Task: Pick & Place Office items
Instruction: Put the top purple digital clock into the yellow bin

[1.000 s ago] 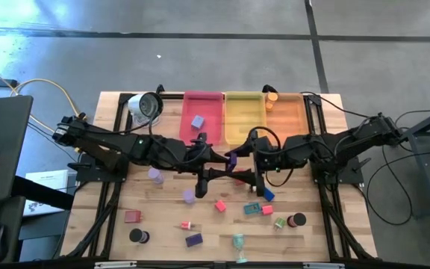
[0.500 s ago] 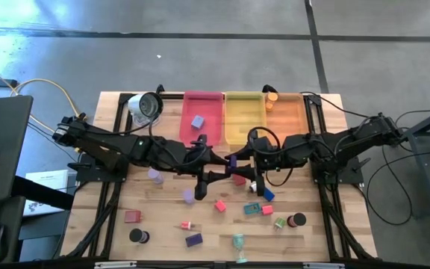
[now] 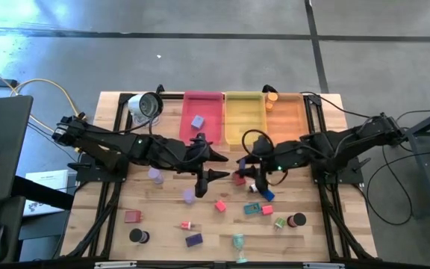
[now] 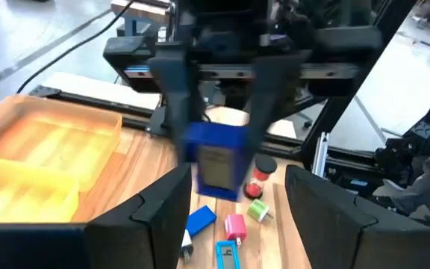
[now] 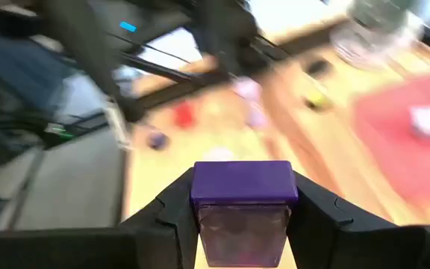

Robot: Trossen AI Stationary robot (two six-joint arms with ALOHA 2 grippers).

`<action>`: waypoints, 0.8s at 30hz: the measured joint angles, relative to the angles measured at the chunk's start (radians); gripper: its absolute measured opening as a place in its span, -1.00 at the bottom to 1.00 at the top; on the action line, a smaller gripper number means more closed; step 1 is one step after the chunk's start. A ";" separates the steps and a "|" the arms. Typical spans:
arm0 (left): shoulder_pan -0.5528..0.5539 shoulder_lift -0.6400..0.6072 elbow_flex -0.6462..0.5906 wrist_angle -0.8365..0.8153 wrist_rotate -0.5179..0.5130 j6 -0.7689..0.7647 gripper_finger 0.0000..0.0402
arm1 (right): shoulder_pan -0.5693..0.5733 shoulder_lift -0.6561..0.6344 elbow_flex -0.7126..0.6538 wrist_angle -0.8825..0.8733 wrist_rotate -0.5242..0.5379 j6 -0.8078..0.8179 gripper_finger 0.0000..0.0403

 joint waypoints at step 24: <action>-0.041 0.002 0.000 -0.170 0.052 -0.123 0.05 | -0.852 0.350 0.000 -0.170 -0.513 -0.037 -0.31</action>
